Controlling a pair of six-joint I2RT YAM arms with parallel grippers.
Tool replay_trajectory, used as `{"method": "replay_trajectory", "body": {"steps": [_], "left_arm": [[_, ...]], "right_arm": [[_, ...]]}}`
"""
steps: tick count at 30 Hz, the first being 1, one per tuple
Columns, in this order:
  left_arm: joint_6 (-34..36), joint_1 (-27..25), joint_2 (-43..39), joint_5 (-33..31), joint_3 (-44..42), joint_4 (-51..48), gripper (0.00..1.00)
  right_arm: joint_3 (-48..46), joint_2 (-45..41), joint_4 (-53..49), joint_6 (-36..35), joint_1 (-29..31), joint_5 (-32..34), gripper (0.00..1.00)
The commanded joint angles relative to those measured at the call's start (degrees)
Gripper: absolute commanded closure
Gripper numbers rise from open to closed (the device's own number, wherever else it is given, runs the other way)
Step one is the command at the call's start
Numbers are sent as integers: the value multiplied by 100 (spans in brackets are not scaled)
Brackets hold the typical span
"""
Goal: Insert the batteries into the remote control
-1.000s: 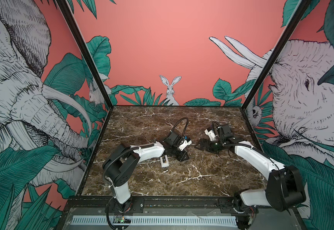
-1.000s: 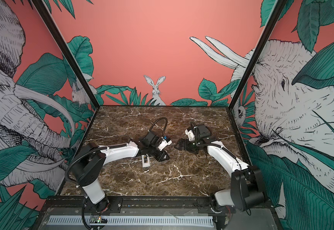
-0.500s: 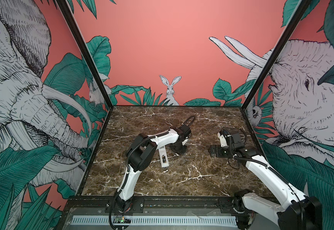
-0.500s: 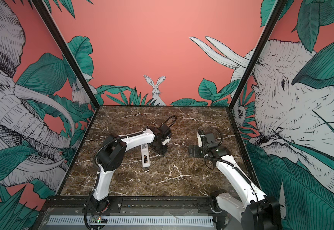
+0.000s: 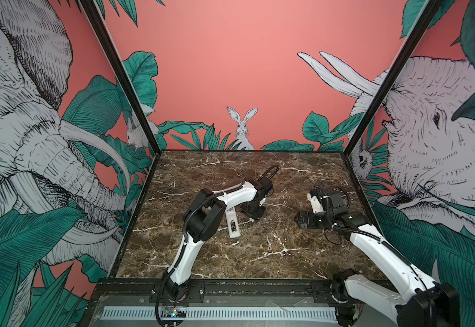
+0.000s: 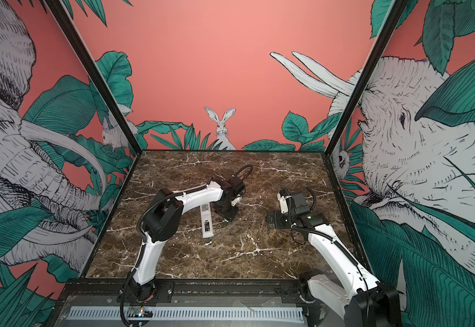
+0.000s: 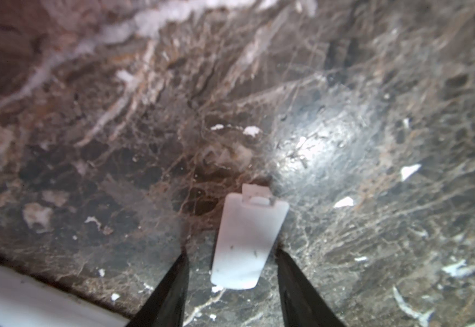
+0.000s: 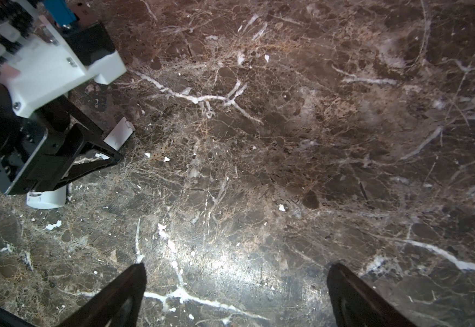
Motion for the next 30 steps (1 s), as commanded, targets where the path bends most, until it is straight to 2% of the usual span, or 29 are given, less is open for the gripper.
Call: {"method": "replay_trajectory", "body": {"steps": [1, 4, 7, 19, 22, 26, 30], "left_arm": [[123, 3, -300, 338, -48, 176, 42], [295, 54, -477, 939, -201, 599, 34], [399, 72, -376, 1322, -201, 621, 30], [-329, -83, -894, 2377, -984, 1369, 28], [-397, -51, -1091, 2499, -1196, 1559, 28], [-382, 391, -1474, 2432, -1404, 1770, 27], [27, 1082, -1639, 2192, -1357, 1748, 25]], "right_arm": [[-106, -53, 101, 199, 98, -163, 1], [-169, -42, 154, 418, 252, -156, 1], [-187, -78, 137, 591, 367, -106, 1], [31, -65, -539, 732, 492, 670, 1], [36, 60, -635, 711, 506, 572, 1], [-248, -121, -285, 841, 619, 216, 1], [-485, -342, 55, 1141, 856, 180, 1]]}}
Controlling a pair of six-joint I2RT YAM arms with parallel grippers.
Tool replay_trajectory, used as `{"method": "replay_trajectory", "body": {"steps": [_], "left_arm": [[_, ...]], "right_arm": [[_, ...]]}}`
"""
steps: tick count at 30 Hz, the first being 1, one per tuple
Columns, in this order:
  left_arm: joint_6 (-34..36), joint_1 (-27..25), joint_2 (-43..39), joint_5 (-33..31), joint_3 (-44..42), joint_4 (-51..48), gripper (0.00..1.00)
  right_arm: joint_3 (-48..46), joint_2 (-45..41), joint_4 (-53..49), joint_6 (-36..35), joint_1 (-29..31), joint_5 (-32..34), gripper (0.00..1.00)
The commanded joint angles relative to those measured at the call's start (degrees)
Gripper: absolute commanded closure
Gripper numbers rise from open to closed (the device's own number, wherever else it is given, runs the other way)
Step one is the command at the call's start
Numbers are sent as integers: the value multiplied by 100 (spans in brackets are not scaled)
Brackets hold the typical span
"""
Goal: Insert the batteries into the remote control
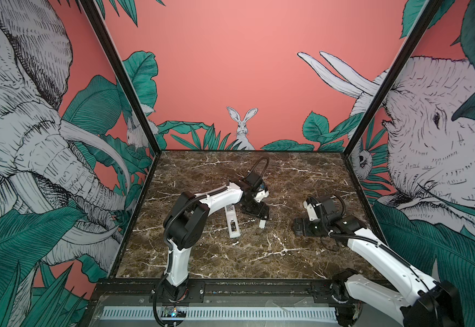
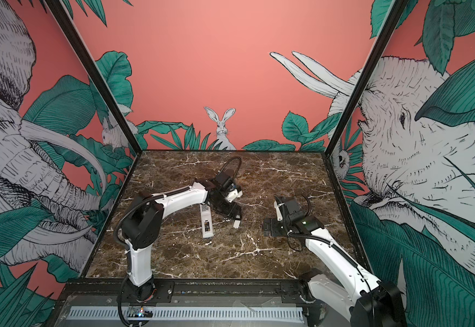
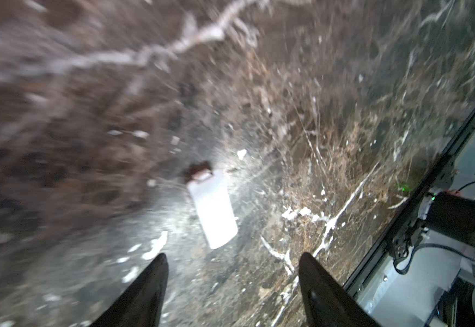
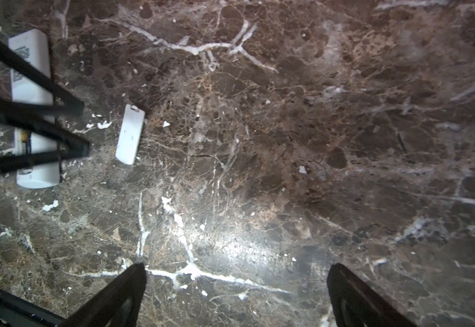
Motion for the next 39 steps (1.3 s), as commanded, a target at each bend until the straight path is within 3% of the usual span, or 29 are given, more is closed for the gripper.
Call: {"method": "replay_trajectory", "body": {"steps": [1, 10, 17, 25, 27, 29, 39], "left_arm": [[378, 648, -274, -133, 97, 23, 24], [1144, 1565, 776, -414, 951, -473, 22], [1603, 1809, 1207, -506, 1353, -910, 18], [1578, 1820, 532, -375, 433, -864, 17], [1554, 1819, 311, -276, 104, -766, 16], [1525, 1819, 104, -147, -224, -633, 9], [1266, 1784, -834, 386, -1370, -151, 7]], "right_arm": [[-150, -139, 286, 323, 179, -91, 1], [45, 250, 336, 451, 665, 18, 1], [191, 906, 563, 753, 1340, 288, 1], [447, 1540, 928, 756, 1574, 376, 1], [625, 1834, 991, 695, 1575, 421, 1], [813, 2150, 1074, 657, 1574, 435, 1], [1506, 3670, 1453, 897, 1615, 518, 2]]}}
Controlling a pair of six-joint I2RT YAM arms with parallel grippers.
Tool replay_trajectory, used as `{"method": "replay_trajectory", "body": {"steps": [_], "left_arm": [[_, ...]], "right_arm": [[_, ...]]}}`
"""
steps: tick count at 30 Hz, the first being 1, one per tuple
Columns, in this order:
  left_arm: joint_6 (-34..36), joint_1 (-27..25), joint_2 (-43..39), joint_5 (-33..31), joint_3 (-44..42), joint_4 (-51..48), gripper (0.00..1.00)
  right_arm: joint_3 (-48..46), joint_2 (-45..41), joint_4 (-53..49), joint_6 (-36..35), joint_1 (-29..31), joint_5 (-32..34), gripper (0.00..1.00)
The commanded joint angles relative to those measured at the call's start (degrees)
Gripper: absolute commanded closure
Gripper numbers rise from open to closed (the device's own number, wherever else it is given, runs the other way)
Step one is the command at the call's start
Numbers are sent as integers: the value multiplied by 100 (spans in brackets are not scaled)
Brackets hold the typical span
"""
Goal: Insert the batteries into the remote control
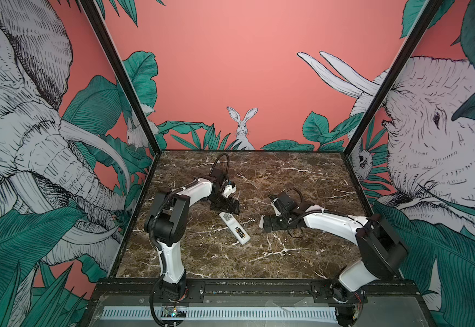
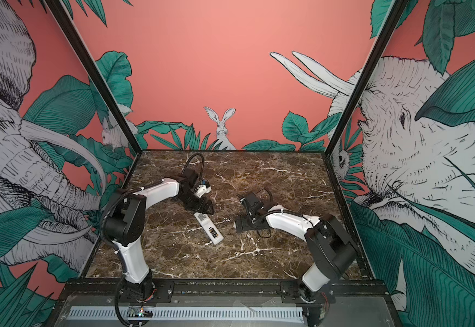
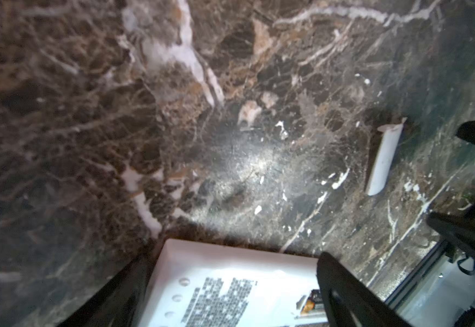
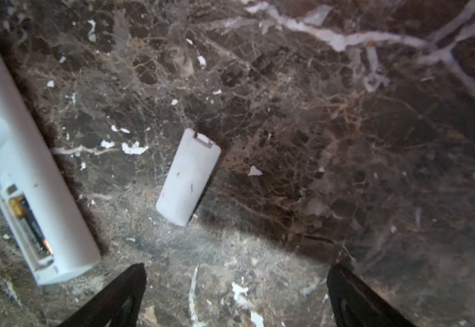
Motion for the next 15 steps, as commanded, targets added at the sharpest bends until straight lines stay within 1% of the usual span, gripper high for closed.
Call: {"method": "replay_trajectory", "body": {"steps": [1, 2, 4, 7, 12, 15], "left_arm": [[-103, -18, -492, 262, -277, 58, 7], [-134, -19, -578, 163, -364, 73, 7], [-180, -15, -767, -176, -463, 46, 7], [-414, 125, -1090, -728, -533, 16, 7], [-592, 301, -1725, -1154, -630, -22, 7], [-531, 362, -1989, -1109, -690, -99, 7]], "right_arm": [[175, 340, 202, 174, 74, 179, 2], [211, 422, 220, 188, 99, 198, 3], [312, 591, 253, 238, 132, 230, 9], [474, 774, 264, 331, 225, 326, 14], [802, 1099, 281, 551, 384, 381, 18], [1027, 1326, 276, 625, 492, 421, 19]]}}
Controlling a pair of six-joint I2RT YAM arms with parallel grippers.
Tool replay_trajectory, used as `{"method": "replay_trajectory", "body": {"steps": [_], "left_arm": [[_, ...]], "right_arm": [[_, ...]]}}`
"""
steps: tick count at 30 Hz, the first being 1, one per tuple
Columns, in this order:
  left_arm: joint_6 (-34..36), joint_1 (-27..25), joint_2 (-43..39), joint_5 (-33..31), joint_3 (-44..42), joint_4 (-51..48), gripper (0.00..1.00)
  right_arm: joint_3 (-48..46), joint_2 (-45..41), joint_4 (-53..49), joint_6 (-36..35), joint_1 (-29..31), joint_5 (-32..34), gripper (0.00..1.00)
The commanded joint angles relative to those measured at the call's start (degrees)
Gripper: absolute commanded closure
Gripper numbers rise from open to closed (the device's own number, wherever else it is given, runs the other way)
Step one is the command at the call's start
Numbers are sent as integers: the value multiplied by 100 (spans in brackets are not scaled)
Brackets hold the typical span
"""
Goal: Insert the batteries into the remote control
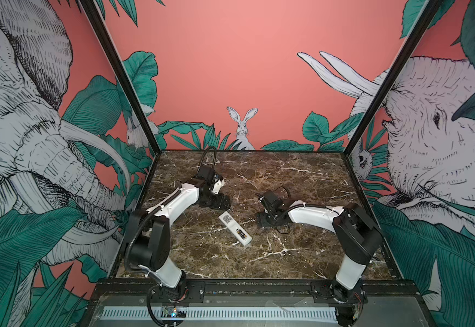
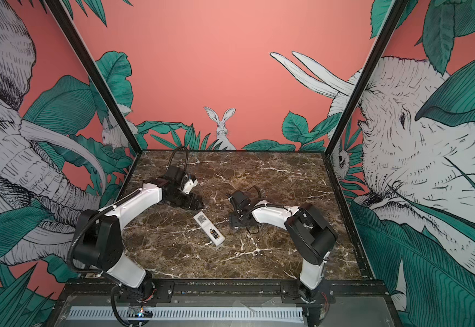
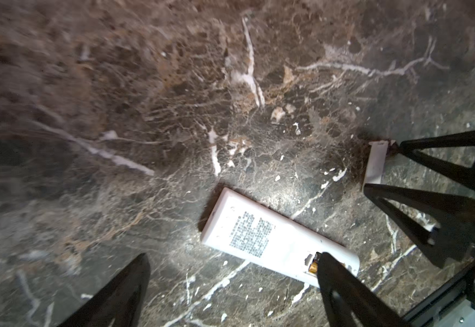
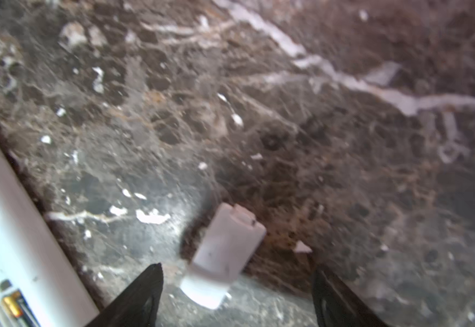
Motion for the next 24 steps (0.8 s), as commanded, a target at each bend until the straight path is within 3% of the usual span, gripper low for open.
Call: {"method": "replay_trajectory", "body": {"steps": [1, 9, 18, 24], "left_arm": [[3, 60, -371, -158, -134, -182, 7], [175, 319, -952, 144, -442, -256, 6], [251, 376, -1120, 411, -486, -305, 6], [237, 378, -1111, 559, -478, -265, 6]], "right_arm": [[248, 324, 34, 228, 156, 78, 20], [1058, 985, -443, 170, 555, 256, 25], [897, 955, -955, 50, 689, 844, 32], [1094, 1007, -1434, -371, 693, 1156, 45]]}}
